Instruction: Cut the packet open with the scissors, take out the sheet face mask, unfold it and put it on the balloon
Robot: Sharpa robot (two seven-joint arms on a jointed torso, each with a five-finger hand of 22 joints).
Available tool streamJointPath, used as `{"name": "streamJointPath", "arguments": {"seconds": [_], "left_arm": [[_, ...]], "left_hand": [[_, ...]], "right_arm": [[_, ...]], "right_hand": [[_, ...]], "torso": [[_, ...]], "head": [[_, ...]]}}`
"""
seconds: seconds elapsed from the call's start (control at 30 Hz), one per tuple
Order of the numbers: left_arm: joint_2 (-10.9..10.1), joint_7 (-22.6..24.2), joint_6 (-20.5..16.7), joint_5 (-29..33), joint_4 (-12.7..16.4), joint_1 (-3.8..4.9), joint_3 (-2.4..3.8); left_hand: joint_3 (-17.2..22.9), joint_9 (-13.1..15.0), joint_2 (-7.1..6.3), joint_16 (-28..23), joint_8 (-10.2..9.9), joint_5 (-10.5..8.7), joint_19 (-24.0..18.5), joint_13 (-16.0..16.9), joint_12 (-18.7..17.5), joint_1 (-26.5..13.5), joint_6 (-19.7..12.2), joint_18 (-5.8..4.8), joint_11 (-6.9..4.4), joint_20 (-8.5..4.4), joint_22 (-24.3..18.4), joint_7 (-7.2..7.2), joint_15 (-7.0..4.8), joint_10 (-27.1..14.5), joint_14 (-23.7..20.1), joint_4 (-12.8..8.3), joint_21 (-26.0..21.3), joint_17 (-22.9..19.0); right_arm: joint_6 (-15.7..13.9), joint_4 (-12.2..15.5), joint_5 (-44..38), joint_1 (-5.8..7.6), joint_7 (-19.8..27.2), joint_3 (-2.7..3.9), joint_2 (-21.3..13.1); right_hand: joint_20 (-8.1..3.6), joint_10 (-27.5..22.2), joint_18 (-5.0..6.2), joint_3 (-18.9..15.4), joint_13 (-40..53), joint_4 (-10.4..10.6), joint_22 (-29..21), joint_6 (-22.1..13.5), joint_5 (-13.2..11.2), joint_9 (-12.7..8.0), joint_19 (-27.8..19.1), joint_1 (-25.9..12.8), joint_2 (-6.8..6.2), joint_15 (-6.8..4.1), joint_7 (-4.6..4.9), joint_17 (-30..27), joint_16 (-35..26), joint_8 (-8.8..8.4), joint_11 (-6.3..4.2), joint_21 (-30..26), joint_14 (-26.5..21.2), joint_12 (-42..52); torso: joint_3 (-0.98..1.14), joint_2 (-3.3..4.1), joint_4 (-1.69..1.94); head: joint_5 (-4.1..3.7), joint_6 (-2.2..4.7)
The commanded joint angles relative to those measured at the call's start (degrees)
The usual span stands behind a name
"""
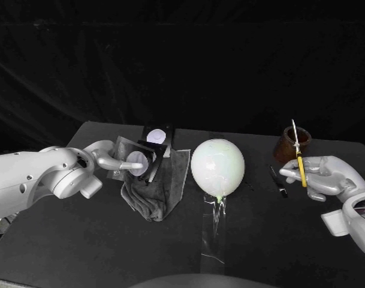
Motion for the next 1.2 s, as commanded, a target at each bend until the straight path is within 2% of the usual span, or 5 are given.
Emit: {"name": "streamJointPath", "arguments": {"seconds": [0.03, 0.57, 1.0, 1.13, 1.2], "left_arm": [[0.1, -3.0, 4.9, -0.5, -0.6, 0.31, 0.05], [0.1, -4.0, 3.5, -0.4, -2.5, 0.63, 0.07], [-0.2, 0.2, -2.6, 7.2, -3.7, 0.65, 0.07], [-0.3, 1.0, -2.5, 9.6, -4.0, 0.65, 0.07], [-0.3, 1.1, -1.9, 10.8, -3.9, 0.65, 0.07]], "left_hand": [[-0.6, 0.1, -0.46, 0.3, 0.5, 0.04, -0.1, 0.1, 0.6, -0.4, -0.4, -0.94, -0.11, 0.14, -0.2, 5.39, 0.07, -0.5, -0.4, 0.0, -0.2, -0.2], [-0.8, 0.4, -0.66, -0.7, 1.8, 0.05, 0.0, 0.4, 2.7, -0.7, -2.4, -0.87, -0.59, 0.1, -0.9, 4.27, -0.07, -1.8, -1.5, 0.0, -0.9, -2.1], [15.4, 1.9, 17.93, 1.2, 8.8, -0.41, 6.2, 1.1, 8.9, 13.9, 7.4, 0.99, -5.88, -1.22, 0.3, -0.27, -5.35, 9.2, 10.5, -3.6, 2.8, -4.5], [22.2, 1.5, 16.79, 1.8, 9.4, -0.23, 7.8, 0.7, 9.5, 16.4, 11.3, 0.55, -7.58, -4.66, 4.1, -1.73, -7.36, 14.2, 15.7, -4.3, 8.9, -5.2], [36.2, -0.6, 8.71, 1.1, 7.3, 0.9, 1.6, -1.4, 6.5, 12.0, 14.6, -1.32, -8.13, -6.54, 13.0, -2.41, -8.1, 18.1, 18.8, -2.7, 20.8, -6.7]], "right_arm": [[0.3, 0.0, -0.1, 0.03, 0.9, 0.06, 0.1], [0.3, -0.1, 0.0, 0.03, 0.9, 0.06, 0.2], [0.4, -0.2, 0.0, 0.03, 0.9, 0.06, 0.3], [0.4, -0.3, 0.0, 0.02, 0.9, 0.06, 0.4], [0.4, -0.3, 0.0, 0.02, 0.9, 0.06, 0.4]], "right_hand": [[0.12, 1.8, 1.03, -1.7, 0.0, -0.1, 8.4, 0.3, 0.0, 0.0, 0.2, 5.0, 4.73, 0.21, 0.1, 0.0, 0.3, -0.18, -1.24, 0.0, 1.9, 0.1], [0.13, 1.8, 1.03, -1.7, 0.0, -0.1, 8.4, 0.3, 0.0, 0.0, 0.2, 4.9, 4.68, 0.23, 0.12, 0.0, 0.3, -0.26, -1.21, 0.0, 1.9, 0.0], [0.14, 1.7, 1.02, -1.7, 0.0, 0.0, 8.4, 0.3, 0.0, 0.0, 0.3, 4.8, 4.62, 0.25, 0.15, 0.0, 0.3, -0.34, -1.19, 0.0, 1.9, -0.1], [0.14, 1.7, 1.02, -1.7, 0.0, 0.0, 8.4, 0.3, 0.0, 0.0, 0.3, 4.8, 4.62, 0.25, 0.15, 0.0, 0.3, -0.34, -1.19, 0.0, 1.9, -0.1], [0.14, 1.7, 1.02, -1.7, 0.0, 0.0, 8.4, 0.3, 0.0, 0.0, 0.3, 4.8, 4.62, 0.25, 0.15, 0.0, 0.3, -0.34, -1.19, 0.0, 1.9, -0.1]], "torso": [[-0.02, -0.03, 0.01], [0.02, -0.03, -0.01], [0.01, -0.05, 0.03], [-0.01, -0.03, 0.05], [-0.02, -0.02, 0.05]], "head": [[-0.02, 0.02], [0.02, 0.13], [-0.16, 0.17], [-0.21, 0.21], [-0.24, 0.15]]}}
